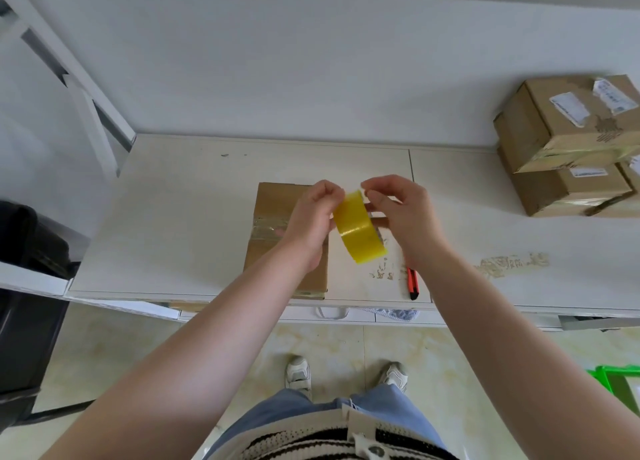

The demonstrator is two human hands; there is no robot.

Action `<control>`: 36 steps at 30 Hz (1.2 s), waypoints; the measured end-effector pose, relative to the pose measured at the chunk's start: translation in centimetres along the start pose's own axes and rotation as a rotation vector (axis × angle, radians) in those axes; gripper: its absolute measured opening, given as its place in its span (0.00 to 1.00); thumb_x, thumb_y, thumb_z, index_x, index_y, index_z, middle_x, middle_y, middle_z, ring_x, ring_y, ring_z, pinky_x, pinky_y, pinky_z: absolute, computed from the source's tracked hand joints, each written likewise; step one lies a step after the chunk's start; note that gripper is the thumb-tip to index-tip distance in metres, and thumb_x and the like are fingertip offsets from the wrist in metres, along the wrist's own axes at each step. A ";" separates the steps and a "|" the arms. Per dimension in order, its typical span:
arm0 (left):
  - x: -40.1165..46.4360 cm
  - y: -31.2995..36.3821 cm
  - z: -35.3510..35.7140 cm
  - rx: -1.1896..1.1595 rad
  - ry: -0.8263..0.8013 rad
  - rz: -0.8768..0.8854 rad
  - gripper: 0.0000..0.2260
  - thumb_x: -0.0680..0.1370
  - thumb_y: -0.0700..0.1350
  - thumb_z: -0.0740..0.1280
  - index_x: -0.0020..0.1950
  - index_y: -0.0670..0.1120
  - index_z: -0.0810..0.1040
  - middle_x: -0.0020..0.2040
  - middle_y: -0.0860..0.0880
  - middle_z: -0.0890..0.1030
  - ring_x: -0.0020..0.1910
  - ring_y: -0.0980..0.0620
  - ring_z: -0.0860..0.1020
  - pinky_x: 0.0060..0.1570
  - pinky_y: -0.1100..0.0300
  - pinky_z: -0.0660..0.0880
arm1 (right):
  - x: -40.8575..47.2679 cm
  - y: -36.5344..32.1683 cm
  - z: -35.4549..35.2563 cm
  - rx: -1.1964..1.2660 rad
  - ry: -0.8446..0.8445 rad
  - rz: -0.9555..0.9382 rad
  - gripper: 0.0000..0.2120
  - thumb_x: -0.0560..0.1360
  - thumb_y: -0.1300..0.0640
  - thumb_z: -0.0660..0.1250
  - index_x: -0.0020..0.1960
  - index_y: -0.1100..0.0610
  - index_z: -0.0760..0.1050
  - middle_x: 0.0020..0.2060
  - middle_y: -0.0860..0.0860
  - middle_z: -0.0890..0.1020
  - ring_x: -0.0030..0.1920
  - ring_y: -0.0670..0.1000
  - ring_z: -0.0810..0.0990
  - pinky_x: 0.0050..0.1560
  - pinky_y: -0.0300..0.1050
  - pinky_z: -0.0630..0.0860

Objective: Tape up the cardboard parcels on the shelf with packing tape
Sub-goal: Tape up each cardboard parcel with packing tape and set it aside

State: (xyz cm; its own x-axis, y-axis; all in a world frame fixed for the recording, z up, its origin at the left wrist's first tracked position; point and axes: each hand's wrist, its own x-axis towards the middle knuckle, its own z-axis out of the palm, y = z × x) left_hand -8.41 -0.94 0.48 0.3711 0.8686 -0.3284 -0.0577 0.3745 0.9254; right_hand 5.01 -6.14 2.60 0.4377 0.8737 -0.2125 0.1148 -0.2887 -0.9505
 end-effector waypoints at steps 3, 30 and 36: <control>0.0 0.4 0.6 -0.369 0.040 -0.190 0.06 0.82 0.44 0.63 0.46 0.45 0.75 0.43 0.45 0.77 0.44 0.47 0.77 0.42 0.56 0.77 | 0.7 1.0 -1.2 -0.093 -0.006 0.079 0.10 0.78 0.55 0.68 0.59 0.51 0.80 0.53 0.55 0.83 0.52 0.55 0.82 0.47 0.45 0.81; 1.1 -4.8 -10.2 0.525 0.246 -0.257 0.15 0.82 0.58 0.60 0.54 0.48 0.77 0.56 0.50 0.79 0.56 0.48 0.77 0.59 0.56 0.73 | 0.4 4.9 3.6 -0.524 0.120 0.025 0.21 0.82 0.63 0.53 0.73 0.59 0.67 0.67 0.56 0.73 0.66 0.56 0.71 0.61 0.43 0.66; 1.8 -6.1 -9.2 0.584 0.247 -0.220 0.14 0.82 0.56 0.60 0.56 0.47 0.76 0.50 0.49 0.79 0.50 0.47 0.77 0.50 0.57 0.72 | -1.1 3.9 8.9 -0.445 -0.067 0.263 0.11 0.83 0.57 0.54 0.60 0.64 0.66 0.49 0.57 0.73 0.48 0.57 0.71 0.44 0.45 0.65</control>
State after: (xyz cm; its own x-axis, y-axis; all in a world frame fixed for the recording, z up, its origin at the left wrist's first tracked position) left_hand -15.91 1.35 -7.46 0.0900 0.8670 -0.4901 0.5316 0.3743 0.7598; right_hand -3.00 -4.75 -2.91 0.4469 0.7679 -0.4590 0.3832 -0.6279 -0.6774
